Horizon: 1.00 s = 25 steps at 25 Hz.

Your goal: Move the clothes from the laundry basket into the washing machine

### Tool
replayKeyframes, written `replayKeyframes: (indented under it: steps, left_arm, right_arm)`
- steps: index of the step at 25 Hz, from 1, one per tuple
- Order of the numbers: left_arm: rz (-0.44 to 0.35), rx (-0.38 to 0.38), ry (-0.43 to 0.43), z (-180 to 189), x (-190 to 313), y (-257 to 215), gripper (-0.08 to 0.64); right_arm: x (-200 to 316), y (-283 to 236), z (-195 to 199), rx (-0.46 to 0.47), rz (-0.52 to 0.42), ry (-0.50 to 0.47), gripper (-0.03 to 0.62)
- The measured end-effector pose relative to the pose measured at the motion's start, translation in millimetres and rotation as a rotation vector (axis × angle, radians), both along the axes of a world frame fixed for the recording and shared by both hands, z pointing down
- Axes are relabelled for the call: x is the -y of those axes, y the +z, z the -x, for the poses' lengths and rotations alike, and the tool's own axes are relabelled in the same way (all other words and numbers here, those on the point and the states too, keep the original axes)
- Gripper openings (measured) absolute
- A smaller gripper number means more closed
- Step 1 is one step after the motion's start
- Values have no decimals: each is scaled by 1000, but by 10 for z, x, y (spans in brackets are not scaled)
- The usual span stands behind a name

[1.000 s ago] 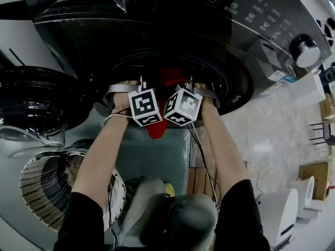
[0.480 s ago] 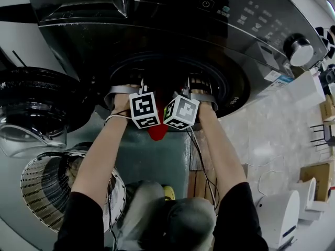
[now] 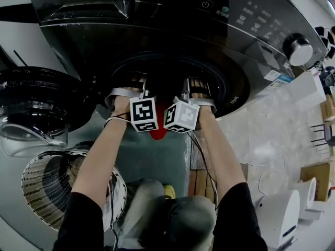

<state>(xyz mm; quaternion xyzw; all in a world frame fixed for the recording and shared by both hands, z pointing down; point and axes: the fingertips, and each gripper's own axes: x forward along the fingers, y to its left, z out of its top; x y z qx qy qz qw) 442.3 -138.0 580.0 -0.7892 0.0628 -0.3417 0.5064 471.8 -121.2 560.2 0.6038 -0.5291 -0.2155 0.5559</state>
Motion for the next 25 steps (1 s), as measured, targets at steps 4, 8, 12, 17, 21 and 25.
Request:
replayKeyframes:
  steps: [4, 8, 12, 17, 21, 25]
  left_arm:
    - [-19, -25, 7, 26, -39, -56, 265]
    - [-15, -62, 13, 59, -130, -112, 178]
    - [30, -100, 2, 126, -204, -135, 84]
    - [128, -160, -50, 229, -247, -187, 11]
    - [228, -218, -108, 307, -255, -205, 11]
    - [315, -293, -164, 376, -265, -274, 11]
  right_arm:
    - [-41, -110, 145, 8, -86, -46, 218]
    - [-156, -98, 139, 37, -107, -16, 164]
    - [-313, -190, 110, 103, -173, 35, 41]
    - [-489, -209, 50, 226, -216, 80, 5]
    - [-579, -290, 68, 340, -289, 102, 3]
    - [-682, -379, 43, 507, -369, 145, 3]
